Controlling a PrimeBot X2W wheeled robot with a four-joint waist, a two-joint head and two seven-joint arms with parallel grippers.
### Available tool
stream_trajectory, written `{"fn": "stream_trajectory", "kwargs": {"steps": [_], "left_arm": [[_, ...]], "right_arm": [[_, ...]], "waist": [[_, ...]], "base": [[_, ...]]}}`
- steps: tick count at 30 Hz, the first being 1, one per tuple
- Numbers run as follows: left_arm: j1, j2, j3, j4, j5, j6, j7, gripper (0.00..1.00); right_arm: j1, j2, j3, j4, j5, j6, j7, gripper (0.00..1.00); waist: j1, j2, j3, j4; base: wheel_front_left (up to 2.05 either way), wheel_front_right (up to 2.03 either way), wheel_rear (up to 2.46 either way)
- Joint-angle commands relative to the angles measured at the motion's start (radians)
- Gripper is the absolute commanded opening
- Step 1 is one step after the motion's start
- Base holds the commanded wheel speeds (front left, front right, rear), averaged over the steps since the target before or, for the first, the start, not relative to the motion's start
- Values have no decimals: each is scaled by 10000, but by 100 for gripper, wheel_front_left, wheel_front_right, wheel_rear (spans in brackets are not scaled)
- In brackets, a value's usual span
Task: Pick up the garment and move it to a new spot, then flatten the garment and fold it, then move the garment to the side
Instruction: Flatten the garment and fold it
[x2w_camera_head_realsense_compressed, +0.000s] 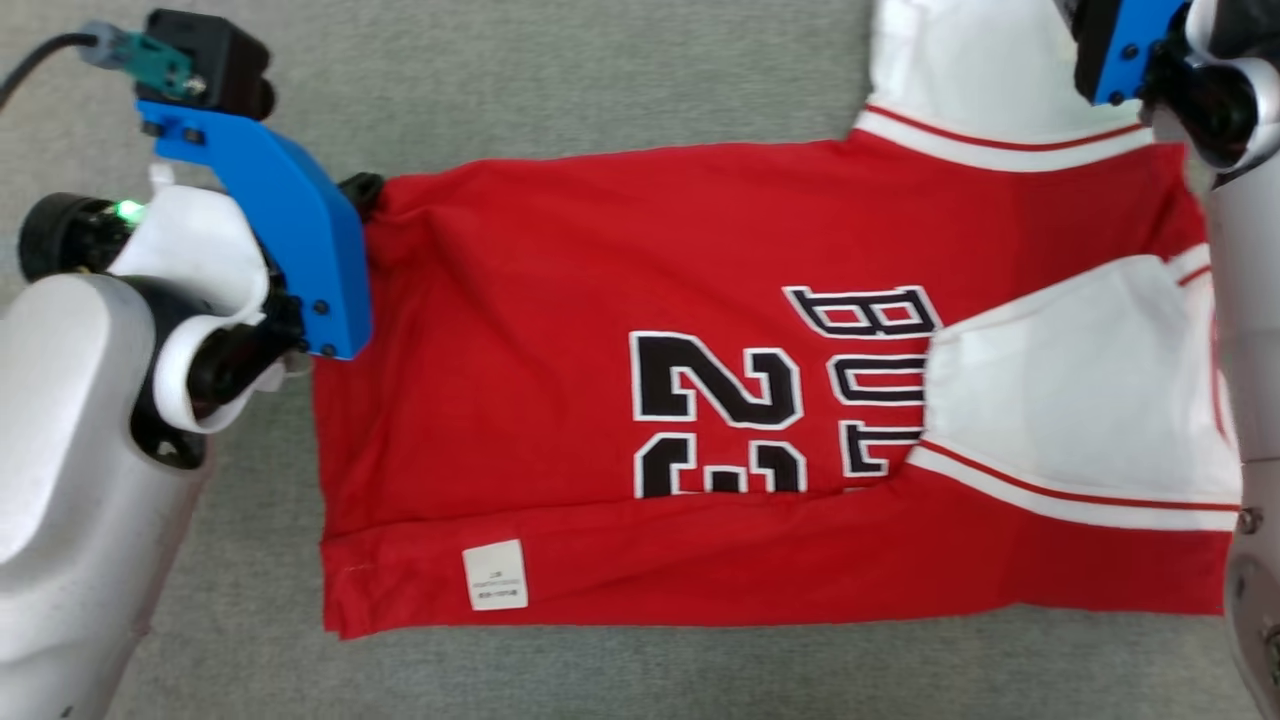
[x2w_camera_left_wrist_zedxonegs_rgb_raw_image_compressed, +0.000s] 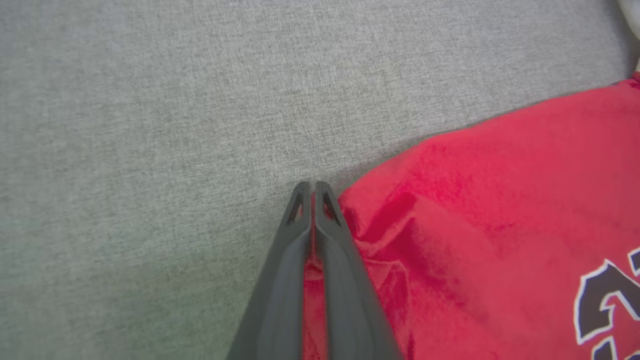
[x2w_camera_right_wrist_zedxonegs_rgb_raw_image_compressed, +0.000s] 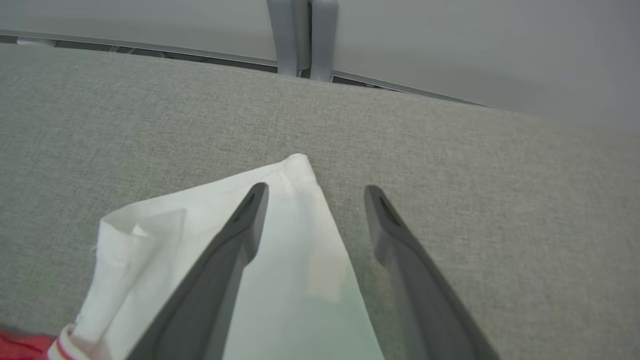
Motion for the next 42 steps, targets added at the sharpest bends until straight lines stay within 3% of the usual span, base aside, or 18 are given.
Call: {"fn": "stream_trajectory", "kwargs": {"steps": [1,6,8,9,15,23,30,36,42], "left_arm": [[-155,-118,-65,-55,-22,-102,-149,0],[-172,-412,-199,-46,-48,-363,-599,0],[-171,-506,-139,2,-75,-399,-805,0],[-168,-547,-92,46,-95,-398,-919,0],[-92,-694,348,335,-156,-200,-1760,0],[1162,-1065,1650,675,-845,-119,-3969,0],[2899,-1374,2149,513,-1245,-294,-5411,0],[4188,-1530,2364,334,-1436,-437,-6208,0],[5179,-1574,2432,148,-1524,-714,-6797,0]], "right_arm": [[-175,-210,-67,199,-174,2,-32,100],[-205,-328,-207,852,-555,4,71,100],[-195,-365,-132,1128,-447,5,53,25],[-158,-356,-89,1201,-393,7,-14,0],[-256,-357,-258,1046,121,2,-842,0],[536,-574,176,415,1338,4,-1699,0],[2113,-1164,915,-951,2376,2,-2045,0],[3846,-1572,717,-2416,3315,4,-1799,0],[5901,-1570,250,-3995,3696,4,-1354,0]], "waist": [[0,0,280,370],[0,0,399,758],[0,0,419,816],[0,0,416,822],[0,0,315,649],[0,0,-309,105],[0,0,-1134,-107],[0,0,-1880,-157],[0,0,-2504,-209]], "base": [[0,0,0],[0,0,0],[0,0,0],[0,0,0],[0,0,0],[0,0,0],[0,0,0],[0,0,0],[0,0,0]]}}
